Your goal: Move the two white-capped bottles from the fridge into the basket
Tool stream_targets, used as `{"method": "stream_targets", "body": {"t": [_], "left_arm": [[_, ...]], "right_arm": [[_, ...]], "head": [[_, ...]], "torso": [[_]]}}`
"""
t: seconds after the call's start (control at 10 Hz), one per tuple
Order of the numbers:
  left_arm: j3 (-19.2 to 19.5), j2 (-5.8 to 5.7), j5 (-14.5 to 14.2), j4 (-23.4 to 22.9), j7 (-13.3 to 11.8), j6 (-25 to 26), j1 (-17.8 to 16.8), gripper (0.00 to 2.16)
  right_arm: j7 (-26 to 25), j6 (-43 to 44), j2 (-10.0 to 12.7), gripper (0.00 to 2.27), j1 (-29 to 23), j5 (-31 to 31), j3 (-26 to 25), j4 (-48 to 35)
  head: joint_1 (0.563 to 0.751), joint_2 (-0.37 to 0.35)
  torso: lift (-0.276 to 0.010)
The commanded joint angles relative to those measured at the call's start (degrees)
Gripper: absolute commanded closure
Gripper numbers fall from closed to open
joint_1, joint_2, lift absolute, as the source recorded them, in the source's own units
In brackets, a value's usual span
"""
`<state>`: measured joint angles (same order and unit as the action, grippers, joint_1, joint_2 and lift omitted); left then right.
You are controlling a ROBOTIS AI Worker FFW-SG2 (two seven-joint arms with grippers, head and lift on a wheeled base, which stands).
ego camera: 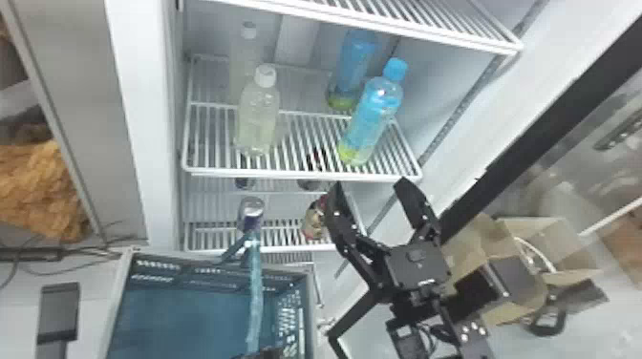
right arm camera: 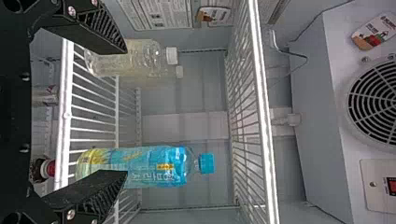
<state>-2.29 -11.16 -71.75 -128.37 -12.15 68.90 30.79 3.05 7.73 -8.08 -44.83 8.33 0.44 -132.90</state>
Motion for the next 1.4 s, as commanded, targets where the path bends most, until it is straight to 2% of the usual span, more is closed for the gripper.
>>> {"method": "stream_targets", "body": {"t": [0.0, 0.6, 1.1, 1.3], "left_arm": [[0.0, 0.0, 0.0, -0.1, -0.1, 0.0, 0.0, 1.19], [-0.1, 0.0, -0.1, -0.1, -0.1, 0.0, 0.0, 1.19], [-0.2, 0.0, -0.1, 0.1, -0.1, 0.0, -0.1, 1.19], [-0.1, 0.0, -0.1, 0.1, -0.1, -0.1, -0.1, 1.19]], "right_arm": [[0.6, 0.0, -0.2, 0.12, 0.7, 0.1, 0.2, 0.6], [3.2, 0.0, -1.1, 0.12, 7.4, 0.7, 2.3, 7.4], [5.0, -2.0, -2.1, 0.12, 17.6, -1.2, 5.8, 15.7], [6.3, -4.2, -2.5, 0.12, 21.1, -1.1, 6.8, 19.1]], "head": [[0.695, -0.35], [0.695, -0.35], [0.695, -0.35], [0.695, -0.326]], "torso": [[0.0], [0.0], [0.0], [0.0]]}}
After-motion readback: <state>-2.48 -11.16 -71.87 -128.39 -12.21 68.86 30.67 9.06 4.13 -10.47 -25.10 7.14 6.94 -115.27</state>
